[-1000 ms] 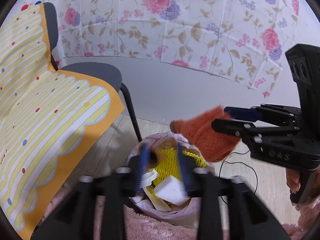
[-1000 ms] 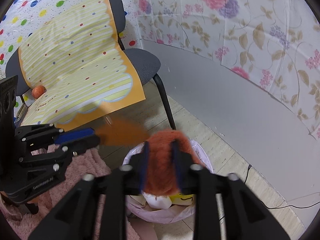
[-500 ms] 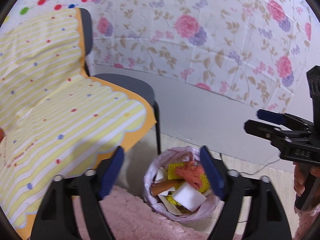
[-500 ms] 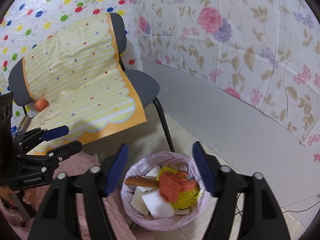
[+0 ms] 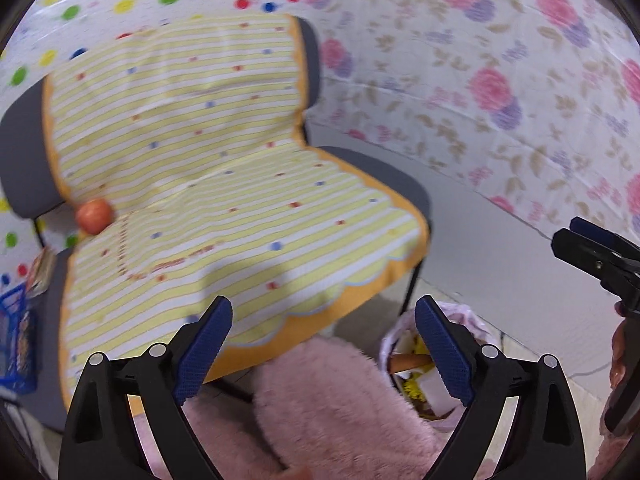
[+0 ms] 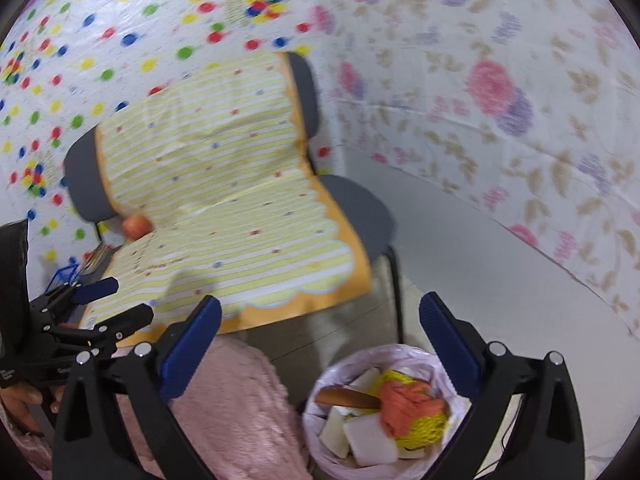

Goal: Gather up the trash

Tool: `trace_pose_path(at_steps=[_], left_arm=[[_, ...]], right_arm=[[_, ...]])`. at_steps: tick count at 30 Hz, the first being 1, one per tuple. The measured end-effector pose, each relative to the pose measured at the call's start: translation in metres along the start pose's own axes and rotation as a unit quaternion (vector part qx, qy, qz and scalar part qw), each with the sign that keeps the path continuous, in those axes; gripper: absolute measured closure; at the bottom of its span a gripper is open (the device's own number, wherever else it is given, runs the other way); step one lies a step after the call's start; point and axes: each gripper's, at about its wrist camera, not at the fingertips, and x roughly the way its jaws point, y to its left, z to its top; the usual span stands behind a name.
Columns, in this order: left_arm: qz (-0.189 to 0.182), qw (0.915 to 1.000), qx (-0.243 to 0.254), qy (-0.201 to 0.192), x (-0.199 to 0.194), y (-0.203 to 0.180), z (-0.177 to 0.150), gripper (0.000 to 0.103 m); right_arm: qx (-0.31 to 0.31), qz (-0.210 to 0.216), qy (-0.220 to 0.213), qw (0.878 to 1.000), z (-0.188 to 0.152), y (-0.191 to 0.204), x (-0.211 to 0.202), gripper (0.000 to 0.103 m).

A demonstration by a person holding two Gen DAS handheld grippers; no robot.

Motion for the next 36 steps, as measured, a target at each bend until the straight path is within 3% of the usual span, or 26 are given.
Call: trace_pose_path(at_steps=[5,11,16,26,36], left_arm=[[0.059,0.9975,-0.04,-0.005,-0.018,0.031,0.001,0.006],[0.142,0.9872,-0.073,0.002,-0.034,0.062,-0.002,0.006],[0.188,0.9781,-0.088,0.0,-0.053,0.08,-0.007,0.006],[0.224,0.9672,-0.119,-0.004,-0.084,0.112,-0.018,0.006],[0.223,0.9657,-0.133,-0.007,-0.087,0.12,-0.018,0.006]], right_arm=[[-0.032,0.022,-0.001,0.999,0.017,0.036,0.013,0.006],[-0.067,0.013,-0.012,0.998,0.036,0.064,0.017,0.006],[-0.102,0.015,-0.013,0.995,0.043,0.087,0.019,0.006],[-0.123,0.037,-0.004,0.992,0.044,0.121,0.029,0.006],[-0.129,0.035,0.005,0.991,0.042,0.129,0.034,0.006]])
